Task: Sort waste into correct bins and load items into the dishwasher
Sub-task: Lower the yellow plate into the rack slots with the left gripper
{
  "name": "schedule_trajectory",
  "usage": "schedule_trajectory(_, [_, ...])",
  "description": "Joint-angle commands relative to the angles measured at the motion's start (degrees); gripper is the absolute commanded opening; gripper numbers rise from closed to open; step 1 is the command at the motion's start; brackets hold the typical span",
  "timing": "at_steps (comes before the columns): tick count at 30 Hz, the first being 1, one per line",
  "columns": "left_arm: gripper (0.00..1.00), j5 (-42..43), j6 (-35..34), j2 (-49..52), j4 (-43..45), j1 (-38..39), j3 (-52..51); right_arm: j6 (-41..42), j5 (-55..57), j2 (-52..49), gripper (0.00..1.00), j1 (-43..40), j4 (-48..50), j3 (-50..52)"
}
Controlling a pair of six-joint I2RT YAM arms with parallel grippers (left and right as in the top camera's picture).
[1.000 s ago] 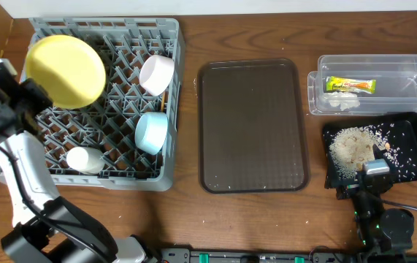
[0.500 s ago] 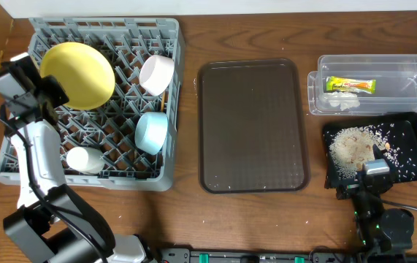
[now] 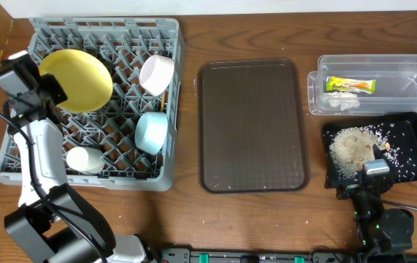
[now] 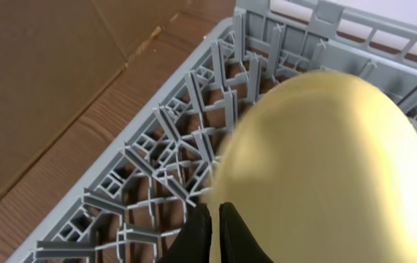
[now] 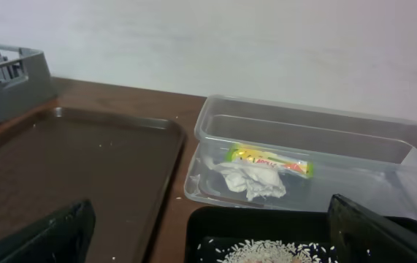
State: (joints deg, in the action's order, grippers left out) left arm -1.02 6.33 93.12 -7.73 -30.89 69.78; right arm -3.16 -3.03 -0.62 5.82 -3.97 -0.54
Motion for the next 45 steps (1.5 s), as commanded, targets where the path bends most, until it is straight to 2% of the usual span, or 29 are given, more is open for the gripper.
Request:
schedule_trajectory(1, [0.08, -1.60, 1.49, 0.31, 0.61, 0.13, -0.28, 0.76, -0.22, 0.33, 0.99, 0.52, -0.02, 0.22])
schedule_trajectory(9, [0.07, -1.62, 2.67, 0.28, 0.74, 2.03, -0.28, 0.76, -0.22, 0.33, 0.99, 0.52, -0.02, 0.22])
schedule_trajectory(12, [0.09, -1.62, -1.16, 0.28, -0.13, 2.32, -0.28, 0.76, -0.24, 0.33, 0.99, 0.52, -0.02, 0.22])
schedule_trajectory(13, [0.22, -1.60, -3.65, 0.17, -0.94, 2.14, -0.28, 0.76, -0.24, 0.33, 0.99, 0.52, -0.02, 0.22])
schedule_trajectory(14, [0.41, -1.51, -6.08, 0.07, -1.92, 1.92, -0.28, 0.76, -0.22, 0.33, 0.99, 0.52, -0.02, 0.22])
schedule_trajectory(15, [0.49, -0.42, -8.76, -0.15, -3.45, 1.68, -0.28, 0.76, -0.24, 0.33, 0.99, 0.52, -0.02, 0.22])
schedule_trajectory(16, [0.49, 1.86, -10.43, -0.50, -5.07, 1.66, -0.28, 0.76, -0.24, 0.33, 0.99, 0.52, -0.02, 0.22])
schedule_trajectory(19, [0.31, 10.23, -11.06, -2.45, -9.68, 1.66, -0.28, 0.76, -0.24, 0.33, 0.99, 0.52, -0.02, 0.22])
schedule_trajectory(21, [0.30, 12.57, -11.96, -4.24, -11.74, 1.51, -0.28, 0.76, -0.22, 0.33, 0.99, 0.52, -0.02, 0.22])
schedule_trajectory(23, [0.40, 11.67, -19.50, -6.14, -13.11, 0.28, -0.28, 0.76, -0.22, 0.33, 0.99, 0.52, -0.02, 0.22])
schedule_trajectory(26, [0.50, 12.66, -35.34, -7.37, -16.09, -4.31, -0.28, 0.76, -0.22, 0.33, 0.99, 0.52, -0.02, 0.22])
schedule_trajectory(30, [0.57, 21.38, -44.41, -5.79, -16.20, -10.56, -0.28, 0.76, -0.22, 0.33, 0.99, 0.52, -0.02, 0.22])
schedule_trajectory(32, [0.63, 24.63, -45.66, -4.61, -15.80, -12.57, -0.28, 0.76, -0.24, 0.33, 0.99, 0.52, -0.02, 0.22])
schedule_trajectory(35, [0.67, 28.33, -45.62, -2.32, -15.87, -14.27, -0.28, 0.76, -0.24, 0.33, 0.99, 0.52, -0.02, 0.22])
schedule_trajectory(40, [0.67, 34.03, -45.64, 2.89, -15.54, -14.47, -0.28, 0.76, -0.24, 0.33, 0.99, 0.52, -0.02, 0.22])
schedule_trajectory(45, [0.67, 35.12, -45.64, 5.97, -15.63, -14.47, -0.28, 0.76, -0.22, 0.33, 0.99, 0.52, -0.02, 0.22])
